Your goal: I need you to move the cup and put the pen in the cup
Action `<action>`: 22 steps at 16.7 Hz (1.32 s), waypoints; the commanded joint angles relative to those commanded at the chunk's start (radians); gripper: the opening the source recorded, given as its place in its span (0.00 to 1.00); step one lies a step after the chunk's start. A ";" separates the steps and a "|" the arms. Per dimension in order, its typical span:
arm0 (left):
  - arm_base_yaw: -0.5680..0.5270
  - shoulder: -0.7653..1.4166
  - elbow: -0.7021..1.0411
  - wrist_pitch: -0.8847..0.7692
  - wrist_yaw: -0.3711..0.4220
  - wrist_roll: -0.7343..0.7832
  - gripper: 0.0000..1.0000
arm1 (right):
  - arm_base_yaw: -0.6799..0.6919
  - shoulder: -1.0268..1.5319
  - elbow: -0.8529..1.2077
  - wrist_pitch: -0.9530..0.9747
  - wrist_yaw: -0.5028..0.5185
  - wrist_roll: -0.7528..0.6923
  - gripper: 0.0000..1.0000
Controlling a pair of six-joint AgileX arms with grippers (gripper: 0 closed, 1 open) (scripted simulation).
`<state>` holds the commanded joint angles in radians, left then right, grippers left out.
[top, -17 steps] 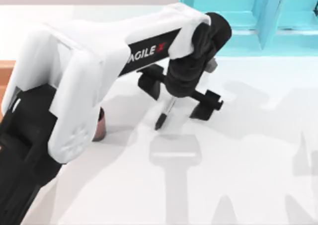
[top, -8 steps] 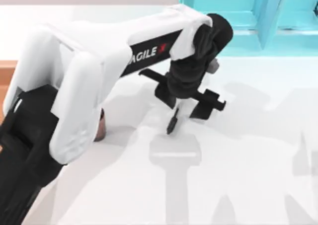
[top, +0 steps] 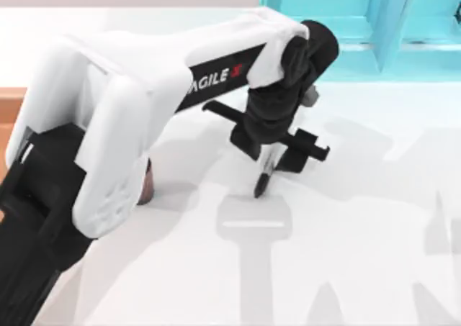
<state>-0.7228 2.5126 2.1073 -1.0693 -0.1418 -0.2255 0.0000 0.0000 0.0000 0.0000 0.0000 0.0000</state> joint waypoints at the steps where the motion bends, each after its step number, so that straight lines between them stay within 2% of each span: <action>1: -0.001 -0.002 0.000 0.000 0.000 0.000 0.00 | 0.000 0.000 0.000 0.000 0.000 0.000 1.00; 5: -0.033 -0.075 -0.029 -0.009 -0.004 -0.016 0.00 | 0.000 0.000 0.000 0.000 0.000 0.000 1.00; 16: -0.141 -0.365 -0.252 -0.145 -0.015 -0.151 0.00 | 0.000 0.000 0.000 0.000 0.000 0.000 1.00; 22: -0.145 -0.381 -0.257 -0.147 -0.017 -0.154 0.00 | 0.000 0.000 0.000 0.000 0.000 0.000 1.00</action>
<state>-0.8680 2.1321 1.8506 -1.2164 -0.1583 -0.3799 0.0000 0.0000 0.0000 0.0000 0.0000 0.0000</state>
